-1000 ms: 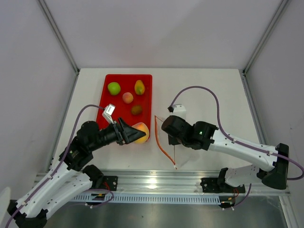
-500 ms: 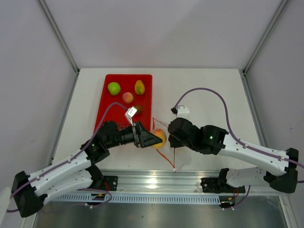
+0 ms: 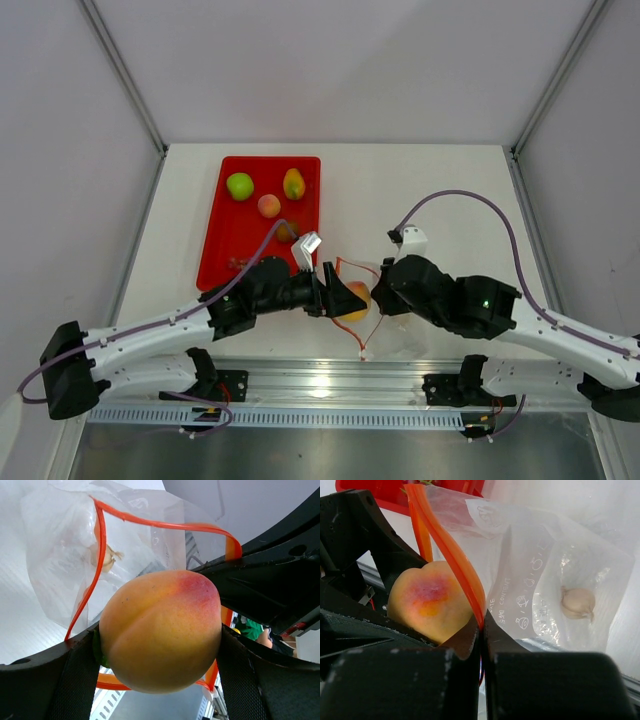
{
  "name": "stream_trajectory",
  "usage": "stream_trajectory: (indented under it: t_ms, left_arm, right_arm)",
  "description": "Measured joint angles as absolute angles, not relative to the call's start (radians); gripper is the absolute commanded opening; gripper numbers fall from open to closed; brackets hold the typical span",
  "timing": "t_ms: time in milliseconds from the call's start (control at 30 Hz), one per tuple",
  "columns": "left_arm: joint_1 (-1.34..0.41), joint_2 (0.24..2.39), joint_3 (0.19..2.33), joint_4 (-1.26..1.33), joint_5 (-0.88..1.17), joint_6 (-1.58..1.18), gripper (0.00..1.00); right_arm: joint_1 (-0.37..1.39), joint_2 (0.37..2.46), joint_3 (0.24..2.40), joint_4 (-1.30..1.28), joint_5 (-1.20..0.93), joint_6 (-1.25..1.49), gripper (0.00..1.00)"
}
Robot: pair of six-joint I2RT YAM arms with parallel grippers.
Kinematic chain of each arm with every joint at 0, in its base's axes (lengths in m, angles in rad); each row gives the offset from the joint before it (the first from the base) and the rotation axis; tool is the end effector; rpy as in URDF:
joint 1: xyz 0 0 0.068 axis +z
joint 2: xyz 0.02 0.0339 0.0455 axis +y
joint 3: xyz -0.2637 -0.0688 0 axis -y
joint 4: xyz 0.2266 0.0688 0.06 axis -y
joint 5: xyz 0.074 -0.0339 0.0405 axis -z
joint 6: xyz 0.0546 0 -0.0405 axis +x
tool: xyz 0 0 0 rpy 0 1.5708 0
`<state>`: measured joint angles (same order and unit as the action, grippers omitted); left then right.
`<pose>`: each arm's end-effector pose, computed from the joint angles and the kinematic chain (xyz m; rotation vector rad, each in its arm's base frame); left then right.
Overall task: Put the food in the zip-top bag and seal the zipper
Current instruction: Place the fake fruit in the zipper food storage bag, then pick up the fake fruit from the bin.
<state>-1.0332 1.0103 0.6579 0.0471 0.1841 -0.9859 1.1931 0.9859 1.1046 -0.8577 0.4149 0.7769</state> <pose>0.1117 -0.2069 0.2766 0.1996 2.1814 -1.4642 0.0883 0.1629 0.3363 -0.2649 2.2852 0.5764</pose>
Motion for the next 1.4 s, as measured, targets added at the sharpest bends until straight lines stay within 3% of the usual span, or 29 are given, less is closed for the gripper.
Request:
stream_trajectory:
  t_ms: [133,167,200,267,800,1133,1400]
  left_arm:
    - [-1.06,1.038,0.71,0.007,0.146,-0.977,0.62]
    - [-1.065,1.046,0.721,-0.001,0.139,-0.974,0.79]
    - [-1.07,1.053,0.731,-0.012,0.131,-0.971,0.88]
    - [-1.081,1.068,0.751,-0.034,0.114,-0.963,0.99]
    - [-1.114,0.979,0.814,-0.17,-0.038,-0.883,1.0]
    - [-1.107,0.8,0.827,-0.356,-0.301,-0.857,0.99]
    - [-0.864,0.791,0.859,-0.496,-0.373,-0.907,0.99]
  right_arm:
    - [1.193,0.955,1.105,-0.87,0.43,0.776,0.0]
    - [1.193,0.949,1.105,-0.874,0.434,0.775,0.0]
    - [1.193,0.944,1.104,-0.878,0.437,0.775,0.0]
    - [1.193,0.936,1.101,-0.883,0.44,0.775,0.0]
    - [1.193,0.883,1.079,-0.926,0.467,0.775,0.0]
    - [1.19,0.878,1.077,-0.95,0.492,0.774,0.0]
    - [1.189,0.879,1.067,-0.949,0.505,0.765,0.0]
